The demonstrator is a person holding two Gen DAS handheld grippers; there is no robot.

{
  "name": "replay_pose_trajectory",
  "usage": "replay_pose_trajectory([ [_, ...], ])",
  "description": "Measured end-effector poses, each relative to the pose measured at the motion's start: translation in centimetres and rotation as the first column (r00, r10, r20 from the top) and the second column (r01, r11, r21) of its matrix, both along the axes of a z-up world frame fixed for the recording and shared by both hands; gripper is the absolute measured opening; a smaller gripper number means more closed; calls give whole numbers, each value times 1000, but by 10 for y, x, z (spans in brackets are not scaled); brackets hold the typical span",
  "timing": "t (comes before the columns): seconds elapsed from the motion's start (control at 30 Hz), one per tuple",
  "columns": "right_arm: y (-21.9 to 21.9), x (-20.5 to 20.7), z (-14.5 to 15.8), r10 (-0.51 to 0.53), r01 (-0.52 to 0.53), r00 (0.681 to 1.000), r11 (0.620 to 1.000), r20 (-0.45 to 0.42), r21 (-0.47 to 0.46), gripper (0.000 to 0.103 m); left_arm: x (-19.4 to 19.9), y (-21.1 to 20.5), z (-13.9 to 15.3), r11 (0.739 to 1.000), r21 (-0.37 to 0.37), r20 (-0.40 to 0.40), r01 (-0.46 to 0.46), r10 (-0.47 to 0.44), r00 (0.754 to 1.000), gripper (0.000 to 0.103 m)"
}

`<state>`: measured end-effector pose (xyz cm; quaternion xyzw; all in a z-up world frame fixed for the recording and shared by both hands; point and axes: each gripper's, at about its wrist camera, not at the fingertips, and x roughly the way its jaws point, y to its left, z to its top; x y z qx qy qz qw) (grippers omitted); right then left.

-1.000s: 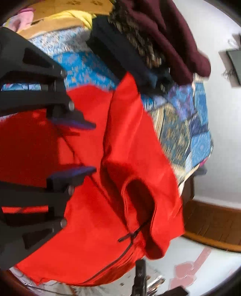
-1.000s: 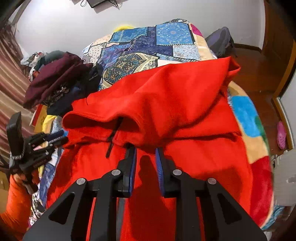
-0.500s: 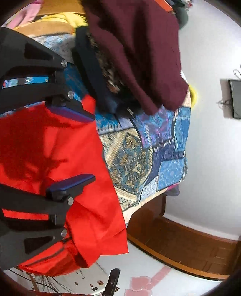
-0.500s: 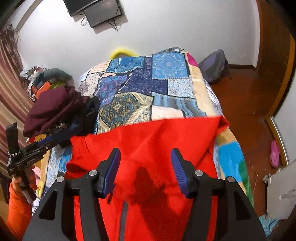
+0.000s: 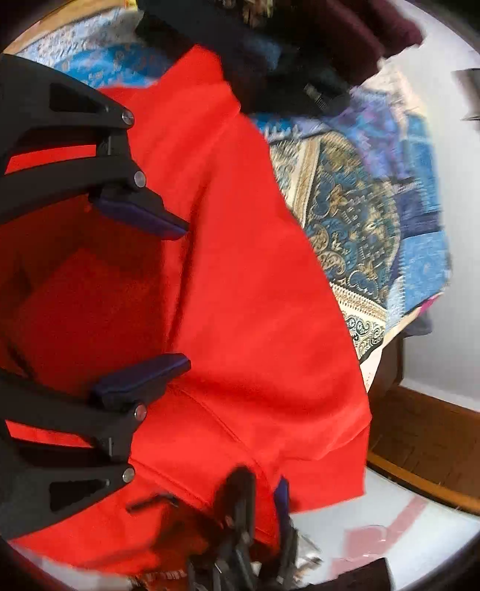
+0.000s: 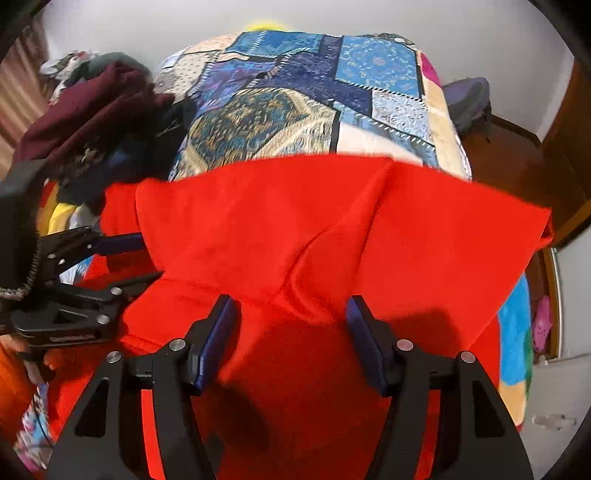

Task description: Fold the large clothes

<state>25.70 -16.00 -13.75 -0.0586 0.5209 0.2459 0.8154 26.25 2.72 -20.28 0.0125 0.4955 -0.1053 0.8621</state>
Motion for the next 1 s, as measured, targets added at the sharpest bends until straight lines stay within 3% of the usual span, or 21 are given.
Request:
replay_pose_trajectory([
  [0.07, -14, -7, -2, -37, 38, 999, 999, -17, 29, 76, -8, 6, 1, 1000, -15, -2, -22, 22, 1000, 65],
  [0.23, -43, -20, -4, -107, 113, 992, 989, -64, 94, 81, -31, 33, -9, 982, -144, -56, -120, 113, 992, 65],
  [0.43, -58, -26, -10, -164, 183, 978, 972, -132, 145, 85, -60, 48, -11, 973, -161, -69, -166, 157, 985, 70],
  [0.6, -62, -34, -7, -181, 197, 975, 973, -126, 122, 85, -77, 53, -9, 975, -128, -70, -184, 176, 982, 71],
  [0.7, -65, -38, -1, -188, 201, 974, 974, -123, 103, 85, -87, 58, 2, 976, -87, -49, -202, 198, 979, 70],
  [0.87, -80, -39, 24, -217, 222, 975, 967, -53, 124, 85, -92, 82, 32, 959, -124, 22, -255, 259, 966, 70],
  [1.0, -90, -33, 41, -262, 260, 965, 952, -10, 162, 85, -89, 112, 58, 925, -167, 98, -341, 360, 928, 71],
])
